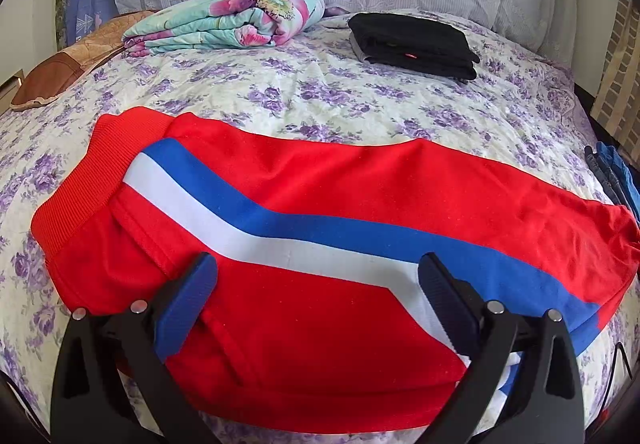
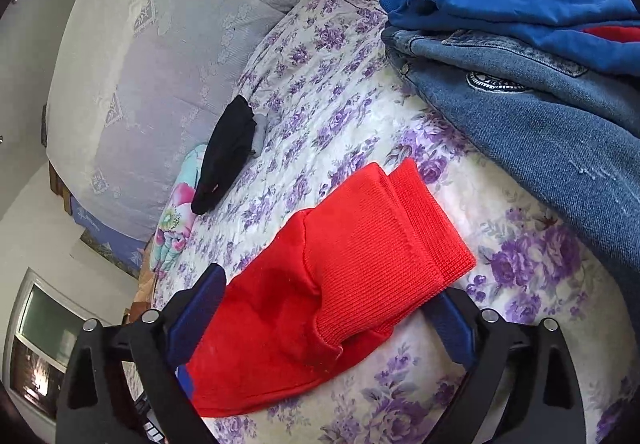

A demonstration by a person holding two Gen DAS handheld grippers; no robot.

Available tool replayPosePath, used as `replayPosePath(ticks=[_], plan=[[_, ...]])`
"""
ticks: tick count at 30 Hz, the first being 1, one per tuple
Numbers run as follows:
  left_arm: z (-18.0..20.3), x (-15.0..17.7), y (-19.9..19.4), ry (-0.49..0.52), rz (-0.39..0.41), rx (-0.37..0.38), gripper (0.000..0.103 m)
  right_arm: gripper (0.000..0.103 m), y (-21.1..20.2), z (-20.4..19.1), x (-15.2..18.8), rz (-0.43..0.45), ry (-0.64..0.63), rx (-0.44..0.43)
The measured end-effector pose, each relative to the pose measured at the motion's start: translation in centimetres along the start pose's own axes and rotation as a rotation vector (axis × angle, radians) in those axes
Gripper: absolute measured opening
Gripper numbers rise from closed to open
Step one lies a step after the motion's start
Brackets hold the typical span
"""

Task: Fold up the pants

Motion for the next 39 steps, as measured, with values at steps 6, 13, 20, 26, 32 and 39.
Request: replayPosePath(ticks=[6,13,20,26,32,39], plan=[[-0.1,0.0,-0.1,-0.008,0.009,0.022,0.098,0.1,0.5,-0.4,0.5,-0.018,-0.059,0.046],[-0.1,-0.1,-0.1,-0.013,0.014,0.034,0.098,0.091,0.4,-0.3,0.9,-0.044,-0.092,0.056],[-0.1,-0.2,-0.2,-0.016,0.019,0.047,0.098,0.024,-0.5,0.3,0.9,0.016,-0.034,0.007],[-1.4,-1.0,-2.7,-0.101,0.108,0.093,0.098,0.024,-4.5,-9.2,0.1,0.309,-0.517,0.263],[-4.9,-3.0,-7.9,-0.195,0.245,0.071,0.098,0.024,-0.6,-21.3,8.2,0.464,-1.163,0.468],[-8.0,-2.9,-9.7,-0.285,0.271,0.055,0.098,0.044,6.9,-27.6,21.7,0.622,-1.795,0.634]])
Point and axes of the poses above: each gripper's, at about its wrist camera, not at the fingertips, and y roughly the way its jaws point, z to its right, x to its underside, the point moved 9 cm from there along y, roughly the way its jaws point, and after that the axes turned 12 degrees about x, right-handed, at the moved point
